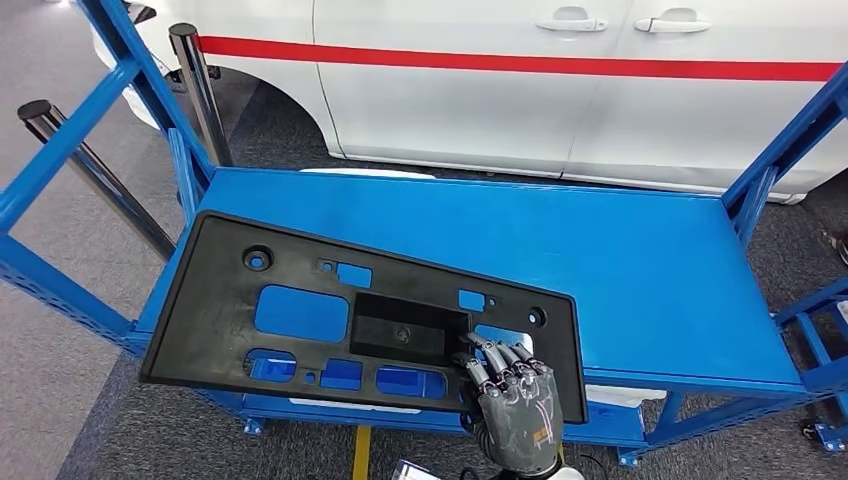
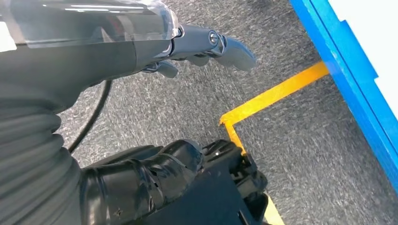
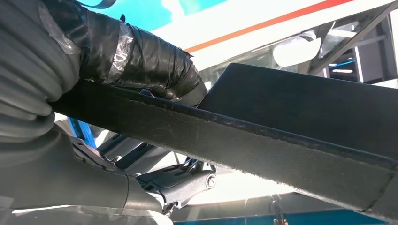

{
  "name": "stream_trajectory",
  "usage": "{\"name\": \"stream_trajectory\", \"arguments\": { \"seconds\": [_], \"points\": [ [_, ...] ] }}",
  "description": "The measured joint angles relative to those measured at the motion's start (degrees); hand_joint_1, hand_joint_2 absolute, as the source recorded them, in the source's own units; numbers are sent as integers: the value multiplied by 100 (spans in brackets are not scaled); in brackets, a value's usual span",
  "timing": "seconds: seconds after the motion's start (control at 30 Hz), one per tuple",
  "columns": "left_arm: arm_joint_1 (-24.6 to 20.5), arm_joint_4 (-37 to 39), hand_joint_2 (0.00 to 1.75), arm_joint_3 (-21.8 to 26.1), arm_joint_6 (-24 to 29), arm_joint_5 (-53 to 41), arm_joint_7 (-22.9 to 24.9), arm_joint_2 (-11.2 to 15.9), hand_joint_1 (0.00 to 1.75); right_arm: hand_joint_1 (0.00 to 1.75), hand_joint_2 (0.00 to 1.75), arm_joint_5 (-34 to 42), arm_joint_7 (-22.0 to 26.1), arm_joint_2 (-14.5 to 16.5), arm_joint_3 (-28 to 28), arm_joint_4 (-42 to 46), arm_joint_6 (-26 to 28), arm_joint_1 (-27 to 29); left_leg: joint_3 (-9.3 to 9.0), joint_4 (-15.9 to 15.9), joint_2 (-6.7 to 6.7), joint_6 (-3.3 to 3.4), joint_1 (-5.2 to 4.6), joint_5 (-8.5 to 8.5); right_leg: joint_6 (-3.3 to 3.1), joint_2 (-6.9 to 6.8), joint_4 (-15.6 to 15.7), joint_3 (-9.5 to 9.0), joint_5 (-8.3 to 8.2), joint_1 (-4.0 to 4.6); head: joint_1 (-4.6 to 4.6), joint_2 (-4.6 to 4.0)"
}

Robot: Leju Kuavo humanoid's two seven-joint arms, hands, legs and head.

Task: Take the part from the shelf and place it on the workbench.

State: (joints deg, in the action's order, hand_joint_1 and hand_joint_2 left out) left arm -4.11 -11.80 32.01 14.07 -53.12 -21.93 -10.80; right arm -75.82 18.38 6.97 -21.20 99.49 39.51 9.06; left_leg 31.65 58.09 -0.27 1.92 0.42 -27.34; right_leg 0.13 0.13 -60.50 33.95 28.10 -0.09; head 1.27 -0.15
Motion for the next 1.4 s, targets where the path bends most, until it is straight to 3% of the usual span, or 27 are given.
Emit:
{"name": "stream_trajectory", "arguments": {
  "seconds": [0.03,0.1,0.13,0.17,0.2,0.23,0.33,0.37,0.47,0.53,0.63,0.67,0.7,0.73,0.83,0.9,1.0,1.07,1.13,1.17,1.2,1.23,1.3,1.37,1.4],
  "points": [
    [-4,0,175,4,5,-1,-1,-7,0,175,175,13,19,12,26,-1,1,8,10,-24,8,35,12,31,26,0,-177,67,156,-5,1,0],
    [-9,0,175,18,10,-11,-1,-16,0,175,175,34,60,25,83,-11,0,26,54,-22,24,72,8,63,65,-3,-824,311,586,-26,3,0],
    [-7,0,175,28,11,-16,-1,-19,0,175,175,43,76,27,107,-20,0,40,84,-10,31,78,6,73,80,-3,-1163,431,746,-36,2,0],
    [-4,0,175,39,11,-21,-1,-20,0,175,175,52,92,28,128,-28,0,57,115,6,36,79,5,82,95,-5,-1371,486,804,-49,2,0],
    [-1,0,175,50,12,-24,-1,-20,0,175,175,59,103,29,145,-33,0,71,144,24,39,73,5,91,105,-6,-1378,443,752,-64,1,0],
    [1,0,175,60,12,-24,-1,-21,0,175,175,64,116,34,163,-36,1,82,167,42,38,66,6,97,111,-8,-1177,295,613,-82,1,0],
    [-1,0,175,86,19,-33,-1,-22,0,175,175,71,143,75,214,-37,0,91,208,88,30,5,-4,124,98,0,-139,-328,244,-95,1,0],
    [-3,0,175,92,22,-36,-1,-22,0,175,175,74,147,91,226,-38,0,93,219,97,27,-30,-11,141,80,7,43,-414,215,-84,1,0],
    [0,1,175,101,32,-38,-1,-22,0,175,175,85,160,130,257,-42,-1,101,259,114,18,-139,-4,181,-28,12,112,-358,161,-64,0,0],
    [8,2,175,106,37,-39,-1,-22,0,175,175,96,171,164,280,-45,-1,102,364,340,14,-187,15,-62,-135,-6,137,-286,83,-70,-4,0],
    [10,2,175,108,48,-44,-1,-22,0,175,175,109,193,202,316,-49,-1,106,674,1335,14,-230,25,-766,-215,-33,136,-134,-29,-37,-8,0],
    [11,2,175,109,50,-48,-1,-22,0,175,175,112,203,204,328,-54,-1,109,716,1593,14,-231,24,-871,-220,-39,129,-80,-65,-20,-8,0],
    [11,2,175,109,51,-53,-1,-22,0,175,175,116,211,208,339,-57,-1,112,667,1662,14,-221,22,-856,-223,-43,119,-31,-97,-4,-9,0],
    [11,2,175,110,51,-59,-1,-22,0,175,175,121,219,211,351,-61,-1,115,508,1507,14,-201,18,-739,-222,-44,106,13,-124,9,-9,0],
    [-6,1,175,113,52,-78,-3,-20,0,175,175,140,228,233,387,-61,-1,119,-263,344,12,-98,-26,-377,-189,-42,64,103,-196,37,-7,0],
    [-17,1,175,117,53,-84,-6,-19,0,175,175,153,238,247,403,-61,0,118,-464,-44,9,-55,-62,-371,-127,-48,56,134,-254,33,-7,0],
    [-13,1,175,121,53,-84,-7,-20,0,175,175,164,252,250,414,-62,0,118,-427,-150,28,6,-48,-252,-24,-43,22,169,-253,15,-7,0],
    [-23,2,175,123,53,-83,-7,-21,0,175,175,170,255,250,419,-62,0,115,-360,-198,58,71,-22,-133,30,-25,-300,290,105,0,-3,0],
    [-34,2,175,125,52,-82,-9,-22,0,175,175,174,256,250,421,-69,0,115,-227,-169,74,103,-32,-48,84,-16,-961,489,592,-32,-2,0],
    [-32,2,175,127,51,-83,-9,-22,0,175,175,175,256,250,421,-75,1,116,-151,-143,81,99,-34,-12,112,-16,-1255,548,711,-53,-2,0],
    [-30,1,175,129,51,-83,-9,-22,0,175,175,175,256,250,422,-83,0,117,-76,-112,88,90,-32,20,138,-17,-1404,535,710,-77,-3,0],
    [-29,2,175,131,51,-84,-9,-22,0,175,175,176,256,250,422,-89,0,117,-5,-74,92,76,-27,45,162,-18,-1355,426,604,-103,-3,0],
    [-32,1,175,132,51,-86,-9,-22,0,175,175,177,256,250,426,-94,0,112,120,22,92,41,-14,74,201,-19,-724,-37,351,-153,-3,0],
    [-36,0,175,133,51,-87,-9,-21,0,175,175,176,256,250,432,-94,1,106,217,115,85,-21,-18,104,178,-7,-122,-398,288,-144,-5,0],
    [-37,0,175,134,50,-89,-9,-21,0,175,175,177,256,250,437,-95,1,106,248,139,82,-62,-24,130,146,1,0,-444,313,-127,-7,0]
  ]
}}
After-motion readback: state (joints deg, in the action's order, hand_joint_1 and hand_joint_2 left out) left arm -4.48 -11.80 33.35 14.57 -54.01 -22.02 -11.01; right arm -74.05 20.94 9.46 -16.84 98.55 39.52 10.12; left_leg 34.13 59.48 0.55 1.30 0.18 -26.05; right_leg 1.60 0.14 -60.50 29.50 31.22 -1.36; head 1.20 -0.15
